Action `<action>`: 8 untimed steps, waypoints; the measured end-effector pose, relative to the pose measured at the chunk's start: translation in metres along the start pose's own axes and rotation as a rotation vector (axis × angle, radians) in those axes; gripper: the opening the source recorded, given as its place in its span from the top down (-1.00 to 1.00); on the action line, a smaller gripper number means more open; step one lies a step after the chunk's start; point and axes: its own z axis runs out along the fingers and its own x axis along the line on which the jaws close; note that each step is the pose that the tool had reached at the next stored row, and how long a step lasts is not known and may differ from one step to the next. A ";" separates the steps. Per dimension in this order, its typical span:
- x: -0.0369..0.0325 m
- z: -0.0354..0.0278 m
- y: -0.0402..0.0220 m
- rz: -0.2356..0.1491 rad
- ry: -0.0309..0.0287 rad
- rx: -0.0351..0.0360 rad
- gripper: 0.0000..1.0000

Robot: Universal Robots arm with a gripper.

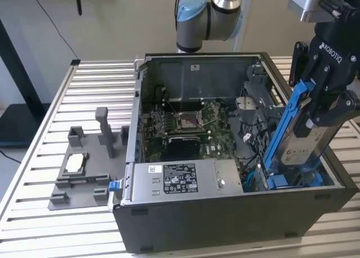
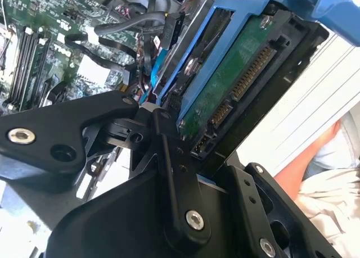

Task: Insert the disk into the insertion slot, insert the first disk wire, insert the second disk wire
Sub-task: 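Insert the disk into the insertion slot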

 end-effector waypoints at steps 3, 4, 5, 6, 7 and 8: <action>0.0000 0.0030 -0.0001 0.000 0.0000 0.0000 0.35; 0.0000 0.0040 -0.0002 0.000 0.0001 0.0000 0.35; 0.0000 0.0051 -0.0002 0.000 0.0001 0.0000 0.35; 0.0000 0.0064 -0.0002 0.000 0.0001 -0.0001 0.35; 0.0000 0.0075 -0.0003 0.000 0.0000 -0.0001 0.35; 0.0000 0.0087 -0.0003 0.000 0.0001 -0.0001 0.35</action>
